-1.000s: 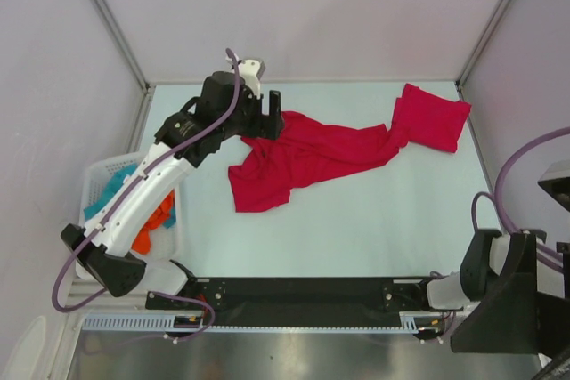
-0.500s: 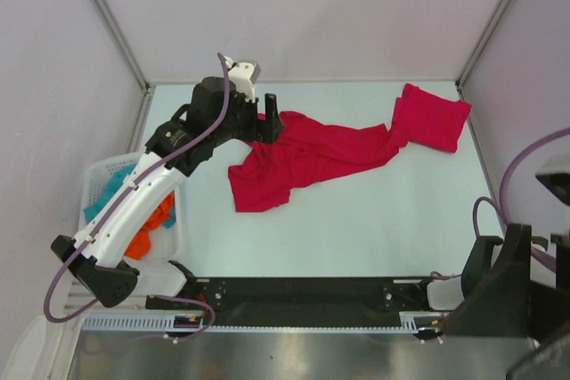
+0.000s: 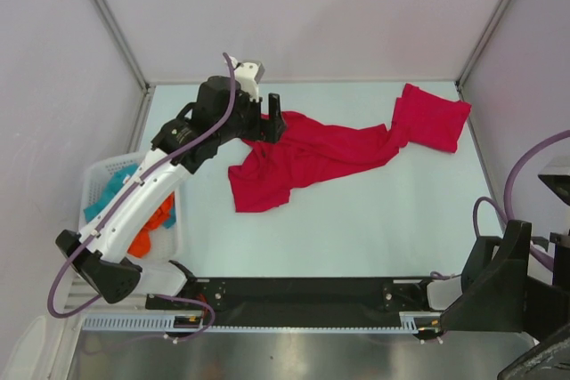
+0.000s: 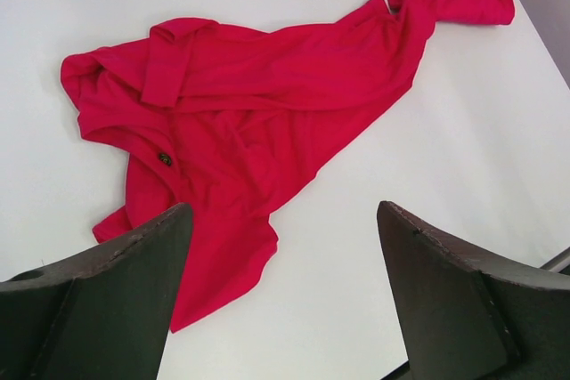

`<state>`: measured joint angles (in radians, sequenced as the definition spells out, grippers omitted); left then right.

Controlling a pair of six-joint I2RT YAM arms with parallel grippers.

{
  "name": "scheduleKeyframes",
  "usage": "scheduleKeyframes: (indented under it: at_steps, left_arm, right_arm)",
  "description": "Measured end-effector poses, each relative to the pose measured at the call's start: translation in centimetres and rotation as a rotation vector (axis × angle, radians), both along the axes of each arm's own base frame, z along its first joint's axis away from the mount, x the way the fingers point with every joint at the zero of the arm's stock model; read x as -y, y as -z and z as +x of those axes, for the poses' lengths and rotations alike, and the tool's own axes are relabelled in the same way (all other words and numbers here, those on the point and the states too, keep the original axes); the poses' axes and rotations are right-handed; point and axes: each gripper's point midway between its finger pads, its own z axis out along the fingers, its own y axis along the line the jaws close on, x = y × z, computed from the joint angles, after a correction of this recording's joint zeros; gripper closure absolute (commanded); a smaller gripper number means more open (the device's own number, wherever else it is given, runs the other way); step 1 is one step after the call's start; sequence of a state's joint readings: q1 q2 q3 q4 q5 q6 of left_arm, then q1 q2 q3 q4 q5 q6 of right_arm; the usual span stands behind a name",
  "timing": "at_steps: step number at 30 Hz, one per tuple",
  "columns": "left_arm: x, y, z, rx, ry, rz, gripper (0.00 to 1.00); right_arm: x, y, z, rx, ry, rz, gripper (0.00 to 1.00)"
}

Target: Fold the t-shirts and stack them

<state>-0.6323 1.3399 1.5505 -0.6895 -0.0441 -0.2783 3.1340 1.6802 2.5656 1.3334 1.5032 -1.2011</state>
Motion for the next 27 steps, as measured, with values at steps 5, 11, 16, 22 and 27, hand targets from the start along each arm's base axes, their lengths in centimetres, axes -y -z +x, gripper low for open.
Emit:
scheduleKeyframes:
  at_steps: [5, 11, 16, 22, 27]
  left_arm:
    - [0.1, 0.2, 0.1, -0.004, 0.000, 0.003, 0.10]
    - [0.0, 0.2, 0.1, -0.003, -0.003, 0.006, 0.10]
    - [-0.3, 0.4, 0.1, -0.006, -0.013, 0.016, 0.10]
    - [-0.7, 0.5, 0.0, -0.013, -0.029, 0.031, 0.10]
    - [-1.3, -0.4, -0.1, -0.005, -0.047, 0.037, 0.10]
  right_arm:
    - [0.0, 0.3, -0.2, 0.045, 0.001, -0.002, 0.00]
    - [0.0, 1.2, 1.6, 0.199, 0.006, -0.006, 0.00]
    - [0.0, 3.9, 4.2, 0.277, 0.013, 0.017, 0.00]
    - [0.9, 3.8, 7.2, 0.240, -0.043, 0.373, 0.00]
    - [2.4, 0.8, 11.0, 0.107, -0.128, 0.536, 0.00]
